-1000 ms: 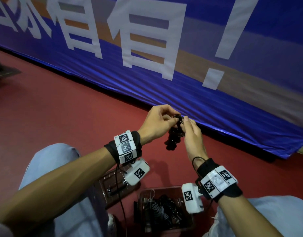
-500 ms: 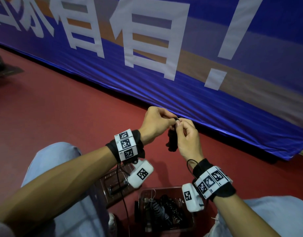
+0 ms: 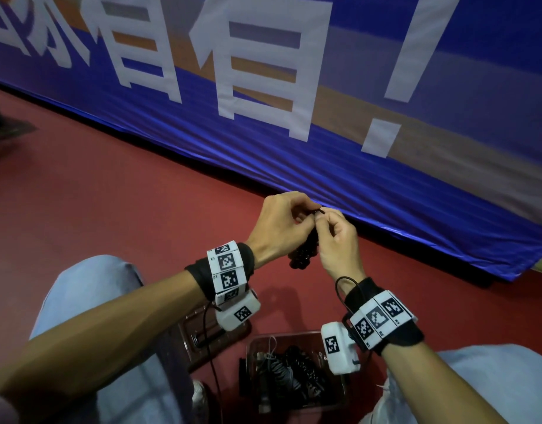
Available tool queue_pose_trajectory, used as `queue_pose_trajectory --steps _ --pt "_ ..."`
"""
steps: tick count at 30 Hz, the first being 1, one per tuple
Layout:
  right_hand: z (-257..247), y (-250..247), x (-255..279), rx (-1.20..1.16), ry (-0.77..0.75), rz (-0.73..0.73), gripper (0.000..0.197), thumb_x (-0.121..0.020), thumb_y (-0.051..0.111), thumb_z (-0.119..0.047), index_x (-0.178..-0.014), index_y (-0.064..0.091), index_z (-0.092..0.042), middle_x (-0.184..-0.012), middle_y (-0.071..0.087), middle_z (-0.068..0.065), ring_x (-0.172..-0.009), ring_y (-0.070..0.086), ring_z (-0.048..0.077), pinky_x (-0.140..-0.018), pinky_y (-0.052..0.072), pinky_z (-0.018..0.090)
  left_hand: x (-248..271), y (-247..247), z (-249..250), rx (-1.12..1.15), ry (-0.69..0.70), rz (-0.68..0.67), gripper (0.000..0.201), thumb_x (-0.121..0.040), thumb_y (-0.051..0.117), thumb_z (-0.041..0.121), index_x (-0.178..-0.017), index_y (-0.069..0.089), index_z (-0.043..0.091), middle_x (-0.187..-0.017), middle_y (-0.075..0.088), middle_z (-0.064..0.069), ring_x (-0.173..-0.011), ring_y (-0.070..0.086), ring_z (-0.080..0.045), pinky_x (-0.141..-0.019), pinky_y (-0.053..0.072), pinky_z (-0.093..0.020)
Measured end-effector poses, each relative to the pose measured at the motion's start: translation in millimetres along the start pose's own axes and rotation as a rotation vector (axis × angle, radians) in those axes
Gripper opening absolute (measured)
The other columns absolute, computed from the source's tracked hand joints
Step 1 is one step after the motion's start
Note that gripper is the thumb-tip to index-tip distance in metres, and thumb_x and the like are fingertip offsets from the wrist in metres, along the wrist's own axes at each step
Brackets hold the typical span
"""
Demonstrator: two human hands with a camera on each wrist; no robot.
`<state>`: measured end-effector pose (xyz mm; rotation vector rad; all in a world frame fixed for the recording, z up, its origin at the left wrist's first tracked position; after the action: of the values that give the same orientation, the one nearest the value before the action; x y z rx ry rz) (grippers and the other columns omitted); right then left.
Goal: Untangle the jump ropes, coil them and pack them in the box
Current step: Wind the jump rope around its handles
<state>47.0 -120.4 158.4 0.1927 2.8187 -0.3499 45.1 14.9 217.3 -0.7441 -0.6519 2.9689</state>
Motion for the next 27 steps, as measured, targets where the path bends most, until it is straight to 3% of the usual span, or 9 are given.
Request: queue_pose_trajectory --steps 2,5,8,11,13,15,18,23,27 --pt "5 -1 0 -0.194 0.103 0.012 0.032 -0.105 0.053 -0.016 -0.076 0.068 -0.019 -0.084 0.070 0.000 -0.070 0.063 0.007 -0.067 0.049 0.028 -4 7 -11 0.124 -0.078 -0.073 0.020 -0.086 0.064 0.005 -0.099 0.077 0.012 -0.087 0.075 0.001 -0.079 0.071 -0.012 -0.079 0.058 -0.029" --pt "8 2 -2 -0.579 0.260 -0.039 0.027 -0.106 0.051 -0.011 -0.085 0.068 -0.009 -0.083 0.074 0.008 -0.072 0.069 0.015 -0.071 0.054 0.027 -10 18 -22 0.374 -0.174 -0.209 0.019 -0.094 0.067 0.006 -0.112 0.071 0.005 -0.088 0.070 -0.017 -0.079 0.065 -0.026 -0.082 0.054 -0.038" --pt "8 5 1 -0.667 0.338 -0.079 0.019 -0.104 0.055 -0.014 -0.094 0.066 -0.002 -0.084 0.074 0.011 -0.075 0.072 0.020 -0.072 0.055 0.027 -14 23 -29 0.483 -0.247 -0.303 0.027 -0.093 0.068 0.002 -0.119 0.063 0.000 -0.084 0.061 -0.011 -0.073 0.055 -0.016 -0.065 0.047 -0.023" --pt "15 2 3 -0.671 0.392 -0.027 0.011 -0.100 0.062 -0.014 -0.095 0.064 -0.005 -0.081 0.071 0.011 -0.071 0.070 0.022 -0.066 0.056 0.029 -15 27 -41 0.488 -0.328 -0.345 0.021 -0.094 0.067 0.003 -0.113 0.059 0.005 -0.075 0.063 0.003 -0.062 0.053 -0.004 -0.054 0.039 -0.017" --pt "20 0 4 -0.689 0.421 0.006 0.013 -0.098 0.066 -0.010 -0.109 0.061 -0.011 -0.083 0.072 0.008 -0.072 0.069 0.019 -0.065 0.054 0.028 -13 30 -49 0.478 -0.389 -0.351 0.016 -0.094 0.067 0.005 -0.105 0.056 0.011 -0.071 0.065 0.008 -0.058 0.054 -0.001 -0.053 0.038 -0.017" --pt "20 3 4 -0.634 0.382 -0.021 0.020 -0.101 0.060 -0.008 -0.120 0.060 -0.014 -0.091 0.074 0.005 -0.073 0.068 0.012 -0.065 0.053 0.024 -10 34 -55 0.454 -0.436 -0.345 0.018 -0.095 0.067 0.007 -0.096 0.051 0.016 -0.068 0.064 0.010 -0.057 0.055 -0.001 -0.053 0.038 -0.017" --pt "20 14 8 -0.467 0.308 -0.065 0.020 -0.107 0.047 -0.011 -0.113 0.066 -0.014 -0.103 0.072 0.006 -0.084 0.065 0.012 -0.072 0.051 0.025 -8 38 -60 0.422 -0.490 -0.342 0.026 -0.095 0.064 0.003 -0.087 0.045 0.018 -0.062 0.060 0.010 -0.056 0.053 -0.003 -0.053 0.038 -0.018" --pt "24 20 15 -0.380 0.340 -0.066 0.034 -0.101 0.037 -0.037 -0.106 0.069 -0.024 -0.109 0.068 0.001 -0.090 0.067 0.013 -0.073 0.052 0.029 -3 43 -69 0.429 -0.570 -0.350 0.033 -0.081 0.063 -0.002 -0.078 0.040 0.021 -0.079 0.052 -0.012 -0.078 0.053 -0.026 -0.062 0.040 -0.030" --pt "37 26 20 -0.182 0.395 -0.057 0.043 -0.108 0.028 -0.054 -0.115 0.052 -0.019 -0.101 0.061 -0.002 -0.085 0.061 0.009 -0.072 0.045 0.027 0 45 -76 0.300 -0.592 -0.341 0.041 -0.091 0.064 -0.003 -0.072 0.037 0.021 -0.059 0.052 0.004 -0.053 0.048 -0.006 -0.050 0.039 -0.020"
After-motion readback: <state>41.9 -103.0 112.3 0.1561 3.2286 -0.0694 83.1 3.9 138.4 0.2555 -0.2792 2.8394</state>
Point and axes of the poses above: each hand's wrist, its own x-axis away from the middle knuckle, its own y-axis out of the palm, z = x × y, the point moved 9 cm from there along -x, towards the middle knuckle
